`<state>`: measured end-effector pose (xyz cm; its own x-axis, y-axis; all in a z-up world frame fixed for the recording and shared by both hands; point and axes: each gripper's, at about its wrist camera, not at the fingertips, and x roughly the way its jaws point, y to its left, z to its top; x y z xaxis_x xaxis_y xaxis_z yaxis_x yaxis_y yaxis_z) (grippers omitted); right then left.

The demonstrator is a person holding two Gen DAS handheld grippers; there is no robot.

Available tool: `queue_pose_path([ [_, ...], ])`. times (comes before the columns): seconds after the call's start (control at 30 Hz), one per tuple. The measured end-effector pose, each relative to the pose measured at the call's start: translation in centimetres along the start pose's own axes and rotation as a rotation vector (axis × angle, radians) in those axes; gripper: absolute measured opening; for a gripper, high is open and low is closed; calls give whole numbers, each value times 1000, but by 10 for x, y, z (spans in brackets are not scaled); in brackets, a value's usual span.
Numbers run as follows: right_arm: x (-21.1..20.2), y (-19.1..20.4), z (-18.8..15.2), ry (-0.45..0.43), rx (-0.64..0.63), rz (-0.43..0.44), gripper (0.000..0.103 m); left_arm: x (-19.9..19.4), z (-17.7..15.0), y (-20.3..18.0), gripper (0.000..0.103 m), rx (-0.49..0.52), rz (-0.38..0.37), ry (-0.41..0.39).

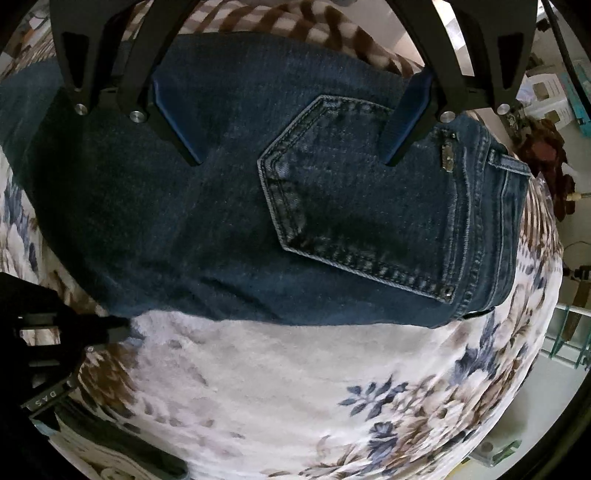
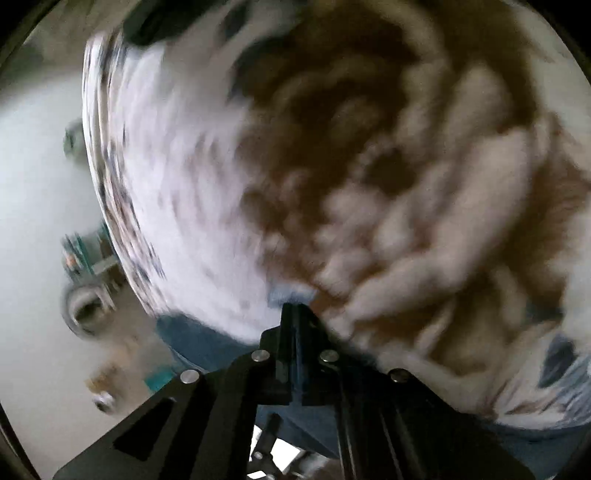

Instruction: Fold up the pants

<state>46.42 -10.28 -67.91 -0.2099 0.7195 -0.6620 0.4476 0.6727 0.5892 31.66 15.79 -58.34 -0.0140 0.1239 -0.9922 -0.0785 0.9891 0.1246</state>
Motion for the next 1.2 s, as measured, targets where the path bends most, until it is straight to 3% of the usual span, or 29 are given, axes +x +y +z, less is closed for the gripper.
queue_pose_path([
  [0.1, -1, 7, 0, 36, -78, -22, 2, 0, -2, -3, 95, 0, -4, 6],
  [0.17, -19, 17, -9, 1, -158, -57, 11, -6, 2, -8, 95, 0, -8, 0],
  [0.2, -32, 16, -16, -27, -173, -73, 35, -11, 1, -11, 95, 0, -9, -7],
  [0.23, -47, 13, -23, -57, -175, -78, 66, -16, 0, -13, 95, 2, -17, -18],
  [0.3, -87, -6, -46, -171, -159, -73, 84, -26, -2, -25, 96, 28, -39, -40],
  [0.33, -106, -20, -62, -233, -138, -68, 84, -29, -4, -33, 101, 51, -48, -45],
  [0.43, -153, -76, -107, -355, -20, -64, 85, -37, -10, -61, 102, 114, -59, -47],
  [0.53, -184, -145, -171, -477, 127, -38, 93, -43, -22, -100, 102, 174, -138, -36],
  [0.73, -241, -311, -313, -753, 487, -56, 93, -54, -63, -205, 102, 303, -165, -43],
  [0.8, -256, -370, -349, -811, 602, -12, 93, -54, -78, -243, 102, 357, -164, -45],
  [0.9, -268, -442, -373, -889, 685, 89, 93, -52, -96, -296, 102, 402, -186, -32],
  [1.03, -269, -511, -365, -999, 659, 233, 91, -33, -111, -354, 102, 426, -221, 2],
  [1.17, -262, -545, -345, -1060, 610, 442, 91, -6, -120, -388, 102, 435, -161, 33],
  [1.2, -262, -545, -340, -1073, 584, 457, 90, -1, -120, -392, 103, 438, -142, 33],
])
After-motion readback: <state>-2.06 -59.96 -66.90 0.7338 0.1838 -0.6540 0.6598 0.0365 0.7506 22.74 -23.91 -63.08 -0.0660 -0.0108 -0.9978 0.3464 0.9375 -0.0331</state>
